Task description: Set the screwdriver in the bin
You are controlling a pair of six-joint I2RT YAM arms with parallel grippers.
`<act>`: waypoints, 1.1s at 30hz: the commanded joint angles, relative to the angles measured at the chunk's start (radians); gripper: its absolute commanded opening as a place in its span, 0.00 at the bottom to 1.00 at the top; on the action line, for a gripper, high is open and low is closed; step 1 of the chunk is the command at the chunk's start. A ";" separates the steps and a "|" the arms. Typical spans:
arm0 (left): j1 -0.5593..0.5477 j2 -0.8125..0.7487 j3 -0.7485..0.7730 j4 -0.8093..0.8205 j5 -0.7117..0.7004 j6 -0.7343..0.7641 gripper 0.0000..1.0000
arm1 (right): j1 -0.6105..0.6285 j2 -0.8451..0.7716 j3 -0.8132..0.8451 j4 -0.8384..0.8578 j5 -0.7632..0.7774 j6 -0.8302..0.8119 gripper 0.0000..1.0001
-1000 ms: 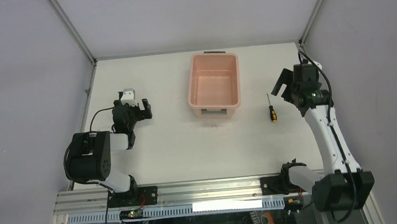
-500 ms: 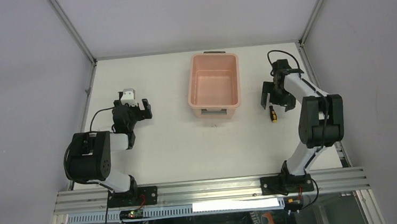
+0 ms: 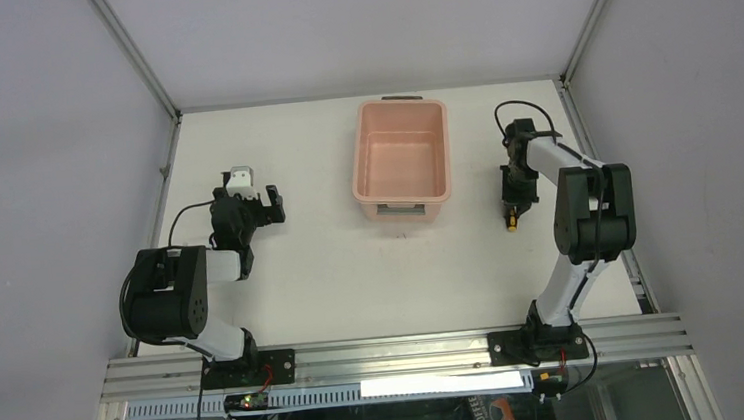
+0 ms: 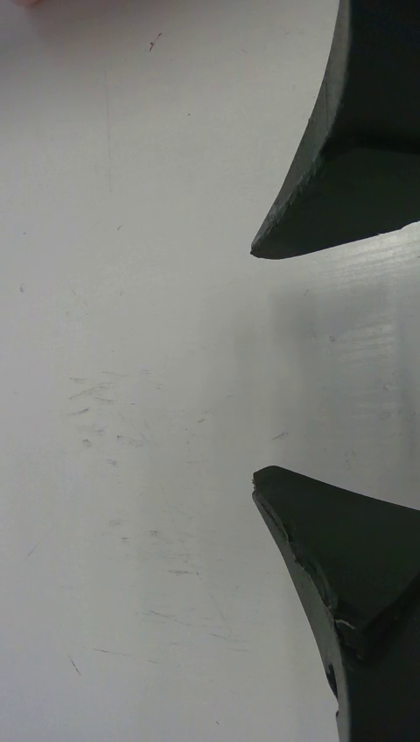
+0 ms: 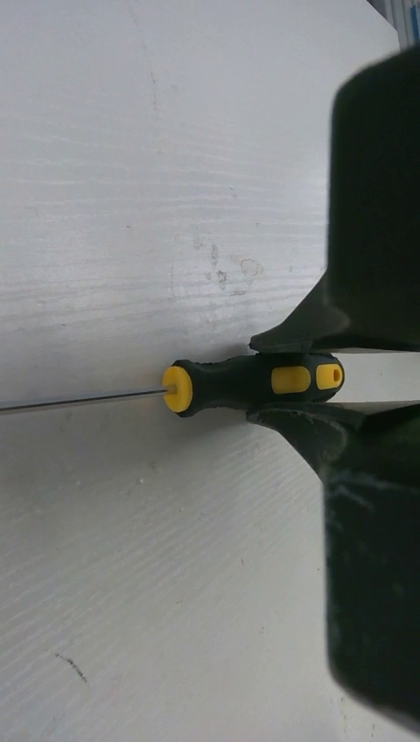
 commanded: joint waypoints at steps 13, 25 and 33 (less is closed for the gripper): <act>-0.004 -0.030 -0.007 0.021 0.019 -0.020 0.99 | -0.003 -0.203 0.340 -0.319 -0.033 0.069 0.00; -0.003 -0.030 -0.007 0.021 0.019 -0.020 0.99 | 0.282 -0.098 0.730 -0.479 -0.123 0.214 0.10; -0.004 -0.030 -0.007 0.021 0.019 -0.020 0.99 | 0.454 0.102 0.865 -0.386 -0.110 0.352 0.14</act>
